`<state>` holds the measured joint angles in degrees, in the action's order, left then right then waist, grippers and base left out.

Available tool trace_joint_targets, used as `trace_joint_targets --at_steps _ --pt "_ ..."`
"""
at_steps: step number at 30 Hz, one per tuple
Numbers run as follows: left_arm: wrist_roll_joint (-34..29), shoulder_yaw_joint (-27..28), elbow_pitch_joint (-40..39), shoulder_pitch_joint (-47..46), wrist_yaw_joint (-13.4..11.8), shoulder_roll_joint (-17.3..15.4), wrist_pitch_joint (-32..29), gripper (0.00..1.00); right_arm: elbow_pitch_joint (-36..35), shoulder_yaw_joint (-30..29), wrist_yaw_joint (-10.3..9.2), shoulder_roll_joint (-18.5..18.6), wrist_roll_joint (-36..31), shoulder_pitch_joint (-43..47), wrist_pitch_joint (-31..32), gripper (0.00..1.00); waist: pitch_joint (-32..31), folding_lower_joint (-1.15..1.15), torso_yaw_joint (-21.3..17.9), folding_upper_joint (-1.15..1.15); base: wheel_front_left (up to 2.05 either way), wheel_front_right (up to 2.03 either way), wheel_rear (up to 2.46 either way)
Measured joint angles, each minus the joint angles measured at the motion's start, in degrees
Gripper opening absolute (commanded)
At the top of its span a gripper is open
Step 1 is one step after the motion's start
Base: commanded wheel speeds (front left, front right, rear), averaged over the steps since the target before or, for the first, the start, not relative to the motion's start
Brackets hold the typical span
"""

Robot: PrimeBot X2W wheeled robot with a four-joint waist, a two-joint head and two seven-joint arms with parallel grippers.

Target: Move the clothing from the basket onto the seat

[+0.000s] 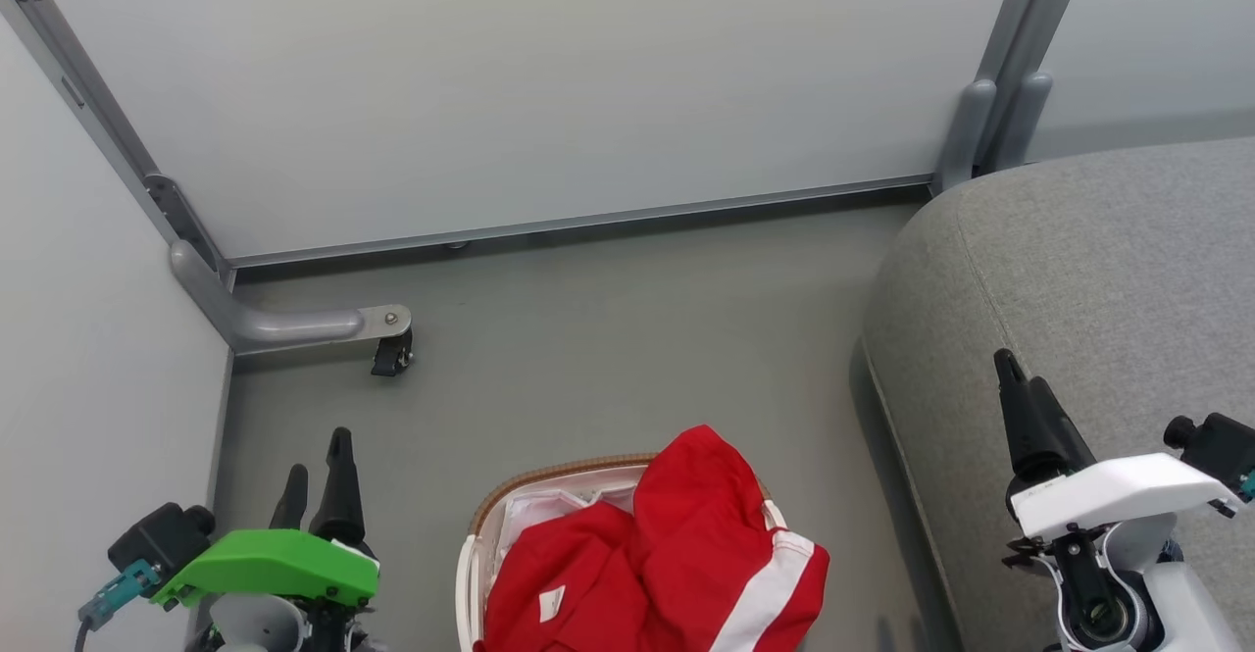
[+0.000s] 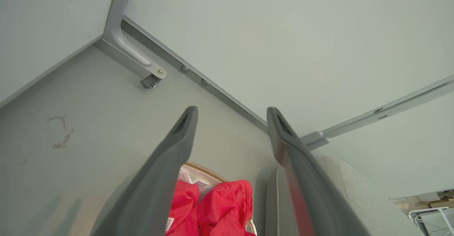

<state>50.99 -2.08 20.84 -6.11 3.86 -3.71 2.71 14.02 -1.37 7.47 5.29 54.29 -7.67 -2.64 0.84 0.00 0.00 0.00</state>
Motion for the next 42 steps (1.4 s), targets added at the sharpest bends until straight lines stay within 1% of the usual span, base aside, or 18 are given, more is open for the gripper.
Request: trace_joint_targets --at_steps 9,26,42 --pt "-6.81 -2.56 1.80 -0.79 -1.94 -0.74 1.77 1.00 0.60 0.87 0.00 0.57 -8.15 -0.01 -1.63 1.00 0.06 0.00 0.04 0.00 0.00 0.00 0.00" --pt "-18.75 -6.80 1.49 -1.08 -6.04 -2.32 4.53 1.00 0.69 2.24 0.00 0.98 -21.21 -0.07 -4.57 1.00 0.05 0.00 0.05 0.00 0.00 0.00 0.00" --pt "-27.28 -7.93 -1.81 -1.38 -7.39 -2.81 6.99 1.00 -0.21 2.56 0.01 0.93 -31.39 -1.65 -7.00 1.00 0.25 0.00 0.14 0.00 0.00 0.00 0.00"
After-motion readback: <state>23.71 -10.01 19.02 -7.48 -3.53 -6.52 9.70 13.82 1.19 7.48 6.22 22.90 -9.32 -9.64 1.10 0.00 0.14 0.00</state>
